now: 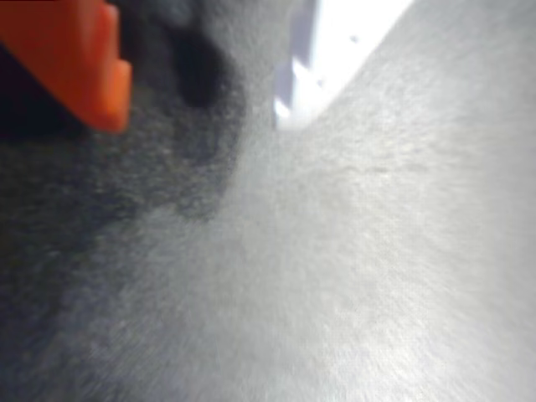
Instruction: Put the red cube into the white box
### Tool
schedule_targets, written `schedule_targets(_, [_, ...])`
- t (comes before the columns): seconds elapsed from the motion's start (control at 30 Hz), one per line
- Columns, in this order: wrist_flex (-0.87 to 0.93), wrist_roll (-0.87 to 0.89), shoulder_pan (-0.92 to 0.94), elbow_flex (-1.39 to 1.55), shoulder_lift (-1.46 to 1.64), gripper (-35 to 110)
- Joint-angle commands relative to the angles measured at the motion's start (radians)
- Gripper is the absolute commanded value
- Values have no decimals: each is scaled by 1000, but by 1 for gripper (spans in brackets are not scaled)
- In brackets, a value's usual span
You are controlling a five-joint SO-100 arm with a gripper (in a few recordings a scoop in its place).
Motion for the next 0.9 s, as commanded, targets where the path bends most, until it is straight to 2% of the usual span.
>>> schedule_targets(0.0, [8, -14, -9, -149, -110, 15])
schedule_targets(0.23, [-12, -23, -43, -545, -632, 17])
schedule_targets(0.5, [-201, 3, -98, -621, -905, 20])
schedule_targets(0.77, [-229, 8, -138, -871, -1238, 25])
schedule_targets(0.87, [-282, 21, -152, -882, -1295, 26])
